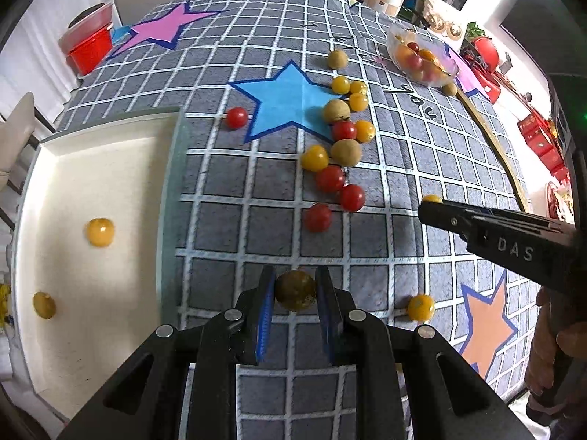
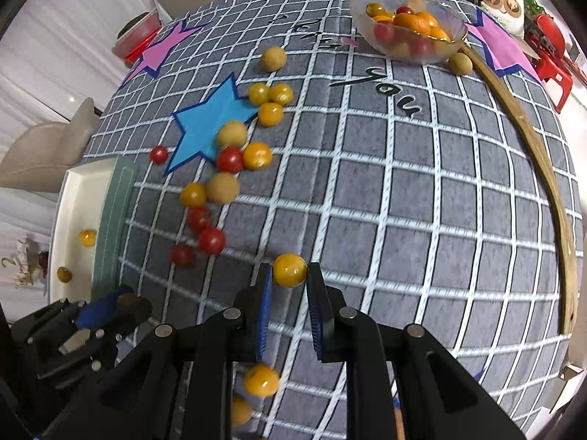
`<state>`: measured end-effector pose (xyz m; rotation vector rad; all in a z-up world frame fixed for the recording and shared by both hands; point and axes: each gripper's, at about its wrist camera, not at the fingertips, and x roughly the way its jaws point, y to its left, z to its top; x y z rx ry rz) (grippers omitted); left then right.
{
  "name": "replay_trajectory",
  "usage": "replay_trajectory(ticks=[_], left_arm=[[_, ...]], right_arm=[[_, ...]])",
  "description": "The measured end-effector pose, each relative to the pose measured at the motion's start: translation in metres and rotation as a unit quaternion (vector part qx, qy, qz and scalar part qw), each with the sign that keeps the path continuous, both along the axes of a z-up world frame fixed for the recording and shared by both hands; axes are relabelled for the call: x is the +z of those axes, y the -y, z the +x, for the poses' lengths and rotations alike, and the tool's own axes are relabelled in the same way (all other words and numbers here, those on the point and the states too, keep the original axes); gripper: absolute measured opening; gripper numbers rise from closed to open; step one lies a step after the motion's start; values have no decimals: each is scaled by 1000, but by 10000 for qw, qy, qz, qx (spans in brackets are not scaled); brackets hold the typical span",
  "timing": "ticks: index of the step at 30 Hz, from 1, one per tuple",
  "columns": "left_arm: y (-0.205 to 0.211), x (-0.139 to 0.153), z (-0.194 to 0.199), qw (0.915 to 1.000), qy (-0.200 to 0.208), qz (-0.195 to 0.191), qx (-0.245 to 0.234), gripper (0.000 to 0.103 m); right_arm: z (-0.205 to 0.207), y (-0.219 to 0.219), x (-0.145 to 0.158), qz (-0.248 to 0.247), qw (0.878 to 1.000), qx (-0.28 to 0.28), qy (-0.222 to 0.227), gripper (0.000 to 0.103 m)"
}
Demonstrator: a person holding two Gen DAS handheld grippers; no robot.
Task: Organize fruits
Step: 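Grasp a yellow tomato with the right tool while the left grasps a brownish fruit, then carry both fruits into the white tray and open both tools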
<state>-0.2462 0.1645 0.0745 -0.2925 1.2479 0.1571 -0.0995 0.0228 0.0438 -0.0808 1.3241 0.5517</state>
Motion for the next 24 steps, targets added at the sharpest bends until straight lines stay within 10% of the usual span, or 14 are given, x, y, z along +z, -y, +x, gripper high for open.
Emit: replay_trajectory(ticks=[24], left_arm=[[-130, 9, -102, 9882, -130, 579, 1409, 23]], right_arm=[[-69, -158, 34, 285, 9908, 1321, -29, 20]])
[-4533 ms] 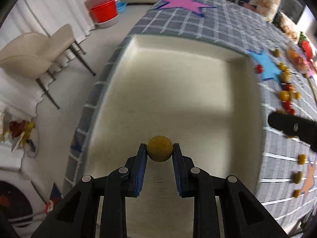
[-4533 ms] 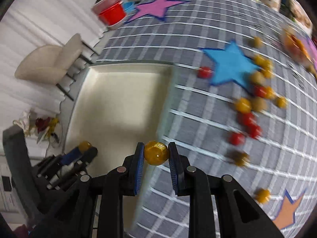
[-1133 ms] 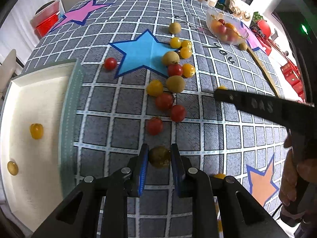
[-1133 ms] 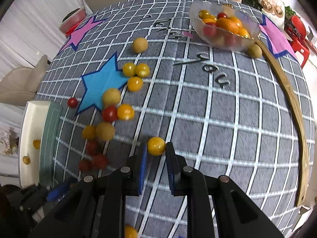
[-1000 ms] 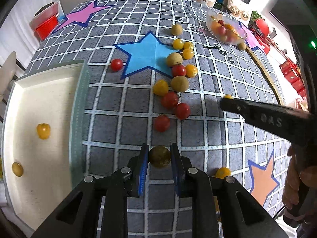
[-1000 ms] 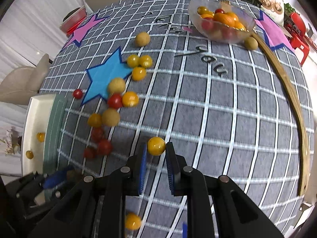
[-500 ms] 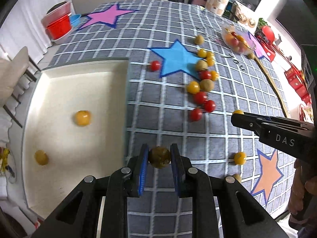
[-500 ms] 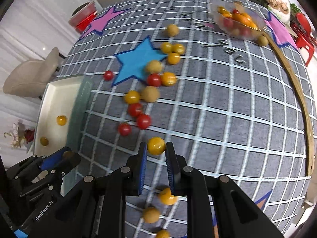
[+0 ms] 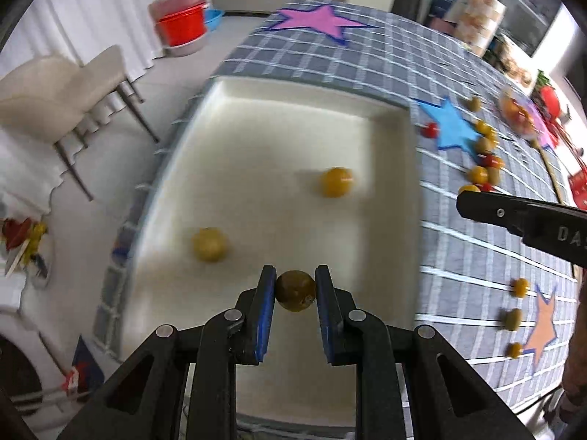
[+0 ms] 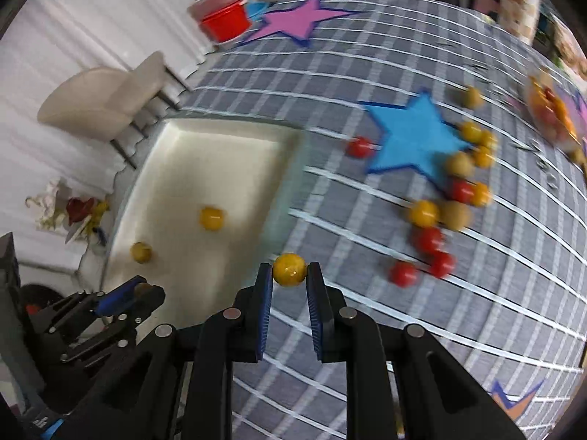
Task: Organize fruits
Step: 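Carry both fruits into the white tray and open both tools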
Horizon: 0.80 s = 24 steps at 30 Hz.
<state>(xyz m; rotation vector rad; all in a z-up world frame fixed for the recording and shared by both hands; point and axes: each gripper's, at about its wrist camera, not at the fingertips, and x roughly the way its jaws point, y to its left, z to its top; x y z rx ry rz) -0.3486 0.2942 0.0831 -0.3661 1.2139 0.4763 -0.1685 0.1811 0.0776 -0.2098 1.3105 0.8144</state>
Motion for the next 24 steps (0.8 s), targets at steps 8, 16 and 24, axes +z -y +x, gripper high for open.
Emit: replay_trajectory(ticks=[8, 16, 24], left_arm=[[-41, -18, -32, 9981, -199, 159, 558, 23], [-50, -35, -39, 9971, -320, 131, 682, 23], [-49, -40, -39, 9972, -358, 129, 646, 23]], right_arm=[[-23, -70, -16, 50, 9983, 503, -275, 20], [-36, -114, -38, -182, 9960, 818, -313, 20], [-40, -126, -49, -359, 9953, 837, -337, 21]])
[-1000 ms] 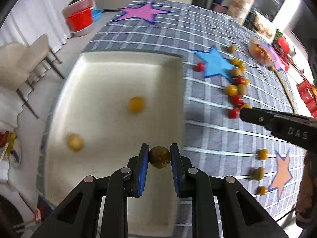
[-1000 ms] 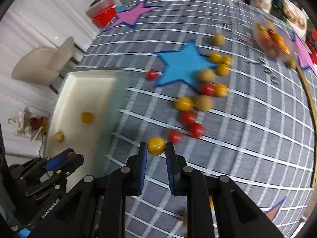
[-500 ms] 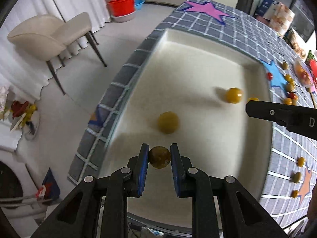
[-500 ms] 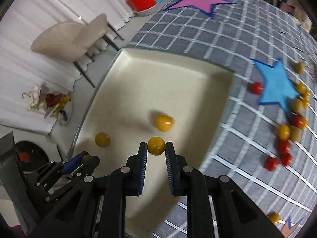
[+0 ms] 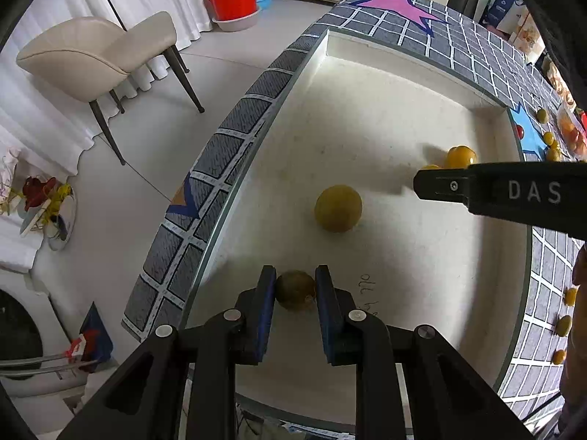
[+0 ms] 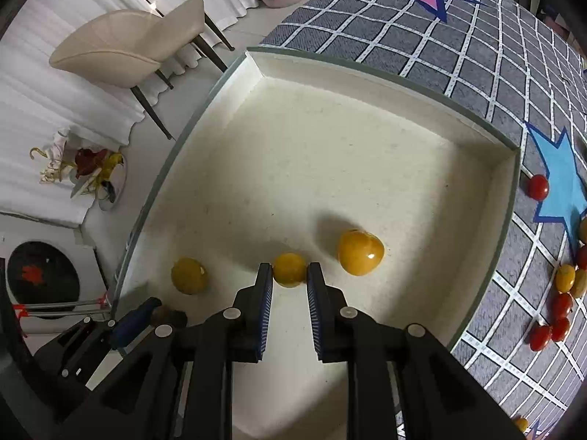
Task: Organize fruits
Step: 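Carry both fruits into the white tray and open both tools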
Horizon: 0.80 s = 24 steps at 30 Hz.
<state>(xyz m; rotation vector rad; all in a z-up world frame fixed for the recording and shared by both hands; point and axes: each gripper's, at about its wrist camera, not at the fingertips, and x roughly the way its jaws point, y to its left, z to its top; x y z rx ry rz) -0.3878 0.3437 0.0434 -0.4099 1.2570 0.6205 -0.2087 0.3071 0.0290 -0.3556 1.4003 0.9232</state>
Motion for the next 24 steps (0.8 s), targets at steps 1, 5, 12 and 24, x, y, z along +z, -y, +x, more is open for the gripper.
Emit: replay_trajectory(ticks=[1, 5, 12, 24], left_arm=[[1, 0, 1, 10000, 4, 13, -9, 23], [2, 0, 3, 9999, -51, 95, -98, 24], [9, 8, 4, 9992, -18, 354, -171, 77], [26, 16, 17, 9980, -165, 313, -515, 77]], right_arm=[[0, 1, 0, 12, 10000, -11, 11, 21], [-3, -2, 0, 0, 10000, -10, 56, 21], [1, -3, 1, 51, 9999, -46, -92, 37], [25, 26, 35, 938, 9928, -602, -449, 84]])
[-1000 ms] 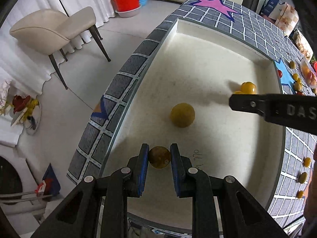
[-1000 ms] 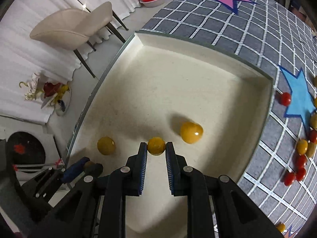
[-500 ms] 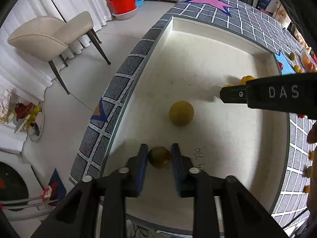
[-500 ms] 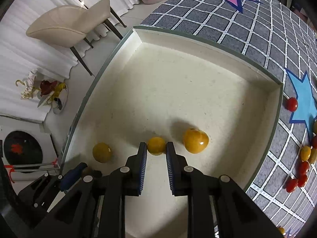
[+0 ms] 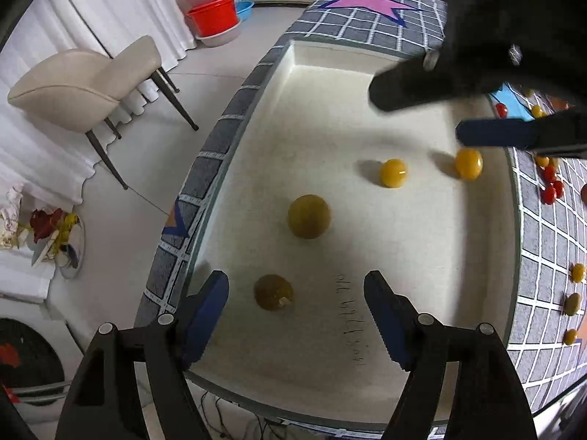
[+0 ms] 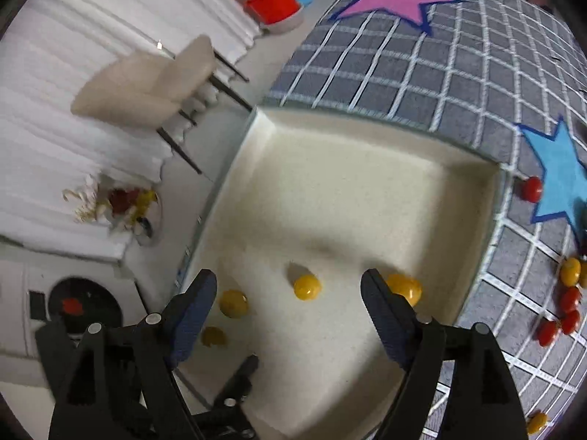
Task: Organize fruits
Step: 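Carry both fruits into the white tray and open both tools, then grasp a yellow tomato with the right tool while the left grasps a red tomato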
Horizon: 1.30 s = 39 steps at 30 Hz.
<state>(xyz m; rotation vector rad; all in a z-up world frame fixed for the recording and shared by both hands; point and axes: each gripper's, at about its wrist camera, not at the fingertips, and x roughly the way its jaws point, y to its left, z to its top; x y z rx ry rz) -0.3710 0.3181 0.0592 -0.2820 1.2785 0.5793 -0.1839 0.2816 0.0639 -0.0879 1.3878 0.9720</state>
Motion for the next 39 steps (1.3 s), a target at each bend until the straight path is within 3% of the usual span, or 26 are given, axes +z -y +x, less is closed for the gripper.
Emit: replay_trajectory(ticks=[5, 11, 23, 33, 37, 39], left_arm=[[13, 11, 17, 9997, 29, -22, -233, 77], [37, 26, 44, 9980, 214, -40, -600, 77], [106, 45, 113, 9867, 497, -179, -1536, 77], [144, 9, 161, 9779, 332, -383, -2029, 77], [152, 0, 172, 9743, 289, -431, -2190, 77], [155, -4, 177, 9730, 296, -424, -2248, 78]], right_arm=[[16, 38, 17, 53, 9988, -458, 176, 84], [35, 111, 27, -245, 9926, -1125, 385, 84], [26, 245, 6, -1164, 9691, -2128, 456, 83], [13, 273, -14, -1337, 9610, -2400, 322, 82], [13, 271, -23, -1364, 9616, -2366, 274, 64], [13, 270, -28, -1362, 9627, -2327, 227, 61]])
